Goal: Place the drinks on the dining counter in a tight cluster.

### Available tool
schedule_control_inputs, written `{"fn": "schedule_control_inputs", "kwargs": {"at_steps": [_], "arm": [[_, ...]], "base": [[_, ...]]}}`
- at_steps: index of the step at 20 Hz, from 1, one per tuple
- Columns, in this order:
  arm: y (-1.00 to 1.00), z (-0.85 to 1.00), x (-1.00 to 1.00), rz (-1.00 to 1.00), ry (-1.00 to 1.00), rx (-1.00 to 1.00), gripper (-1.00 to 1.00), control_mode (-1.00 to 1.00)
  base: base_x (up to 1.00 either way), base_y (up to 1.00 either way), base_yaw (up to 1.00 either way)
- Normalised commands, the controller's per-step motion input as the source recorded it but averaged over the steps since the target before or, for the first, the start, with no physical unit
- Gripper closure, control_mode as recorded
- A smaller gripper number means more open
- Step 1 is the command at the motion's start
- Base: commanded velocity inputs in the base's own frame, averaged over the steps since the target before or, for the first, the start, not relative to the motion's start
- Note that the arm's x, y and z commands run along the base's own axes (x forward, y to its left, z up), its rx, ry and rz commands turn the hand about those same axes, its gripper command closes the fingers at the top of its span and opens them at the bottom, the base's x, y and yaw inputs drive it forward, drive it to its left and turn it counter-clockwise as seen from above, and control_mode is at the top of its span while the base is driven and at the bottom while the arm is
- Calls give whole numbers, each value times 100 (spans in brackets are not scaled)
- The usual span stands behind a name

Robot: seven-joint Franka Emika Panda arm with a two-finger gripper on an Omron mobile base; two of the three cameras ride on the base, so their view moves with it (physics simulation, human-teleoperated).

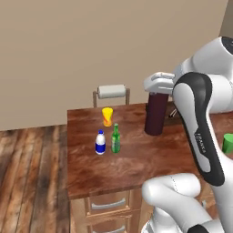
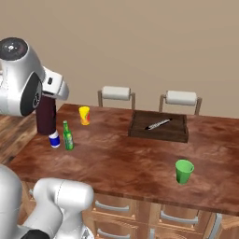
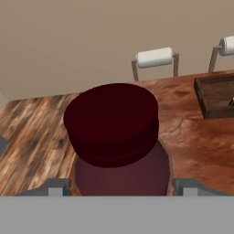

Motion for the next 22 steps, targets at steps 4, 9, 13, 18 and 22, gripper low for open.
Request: {"fn": "schedule_control_inputs", "kwargs": {"at_steps": [4, 9, 13, 18, 22], "arm": [[0, 0, 0, 0, 0, 0, 100, 100], [0, 0, 0, 0, 0, 0, 100, 100], [0, 0, 0, 0, 0, 0, 100, 100], [0, 0, 54, 5, 3, 0, 100, -100], [0, -1, 100, 14, 19, 0, 100, -100]], "base": [[0, 0, 0], [0, 0, 0], [0, 0, 0], [0, 0, 0], [0, 0, 0]]}}
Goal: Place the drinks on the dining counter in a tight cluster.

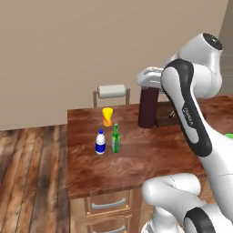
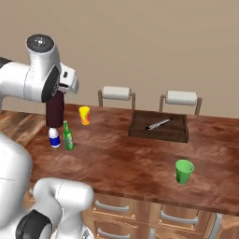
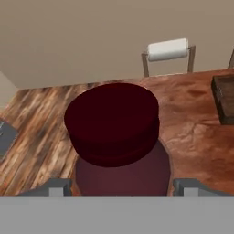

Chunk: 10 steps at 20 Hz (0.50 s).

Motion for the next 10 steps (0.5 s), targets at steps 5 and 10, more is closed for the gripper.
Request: {"fn": "schedule_control_inputs", "kwargs": {"at_steps": [5, 10], "arm": [[-1, -8, 100, 24, 13, -1, 100, -100], [0, -48, 98, 33, -3, 0, 100, -100]], "base": [[0, 0, 0], [0, 0, 0]]}}
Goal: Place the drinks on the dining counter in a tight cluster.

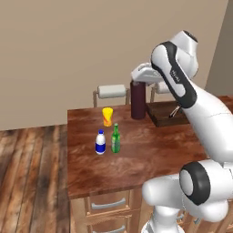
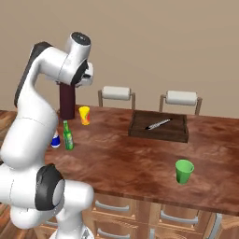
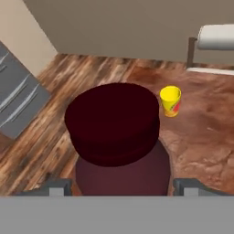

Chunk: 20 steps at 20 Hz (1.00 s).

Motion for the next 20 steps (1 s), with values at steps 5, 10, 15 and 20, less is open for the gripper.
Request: {"fn": "schedule_control_inputs", "kwargs": {"at_steps": [5, 10, 15, 20], "arm": [[-22, -52, 65, 40, -19, 0, 100, -100], [-37, -25, 29, 38, -23, 0, 100, -100], [-16, -48, 21, 33, -14, 0, 100, -100], [0, -91, 16, 28, 1, 1, 100, -100]], "base": [[0, 0, 0], [0, 0, 0], [0, 0, 0], [0, 0, 0]]}}
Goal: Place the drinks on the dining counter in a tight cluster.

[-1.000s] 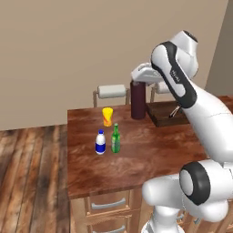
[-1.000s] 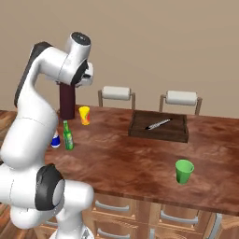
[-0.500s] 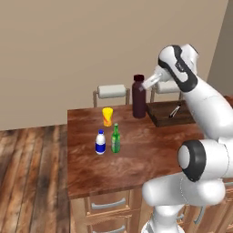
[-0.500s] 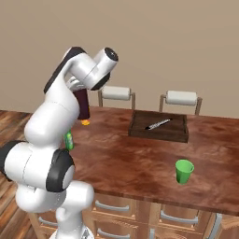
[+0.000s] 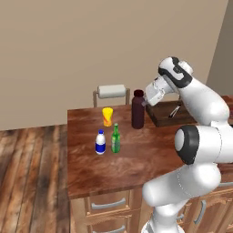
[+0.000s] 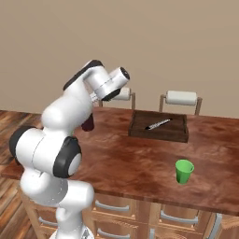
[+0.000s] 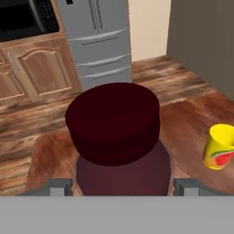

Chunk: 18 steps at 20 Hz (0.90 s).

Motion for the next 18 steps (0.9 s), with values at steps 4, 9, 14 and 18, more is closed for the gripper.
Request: {"fn": "schedule_control_inputs", "kwargs": {"at_steps": [4, 9, 14, 18], "arm": [[0, -58, 5, 24, 2, 1, 100, -100], [0, -34, 10, 14, 0, 0, 100, -100], [1, -38, 2, 4, 0, 0, 100, -100], [0, -17, -24, 0, 0, 0, 100, -100]], "base": [[0, 0, 0], [0, 0, 0], [0, 0, 0], [0, 0, 0]]}}
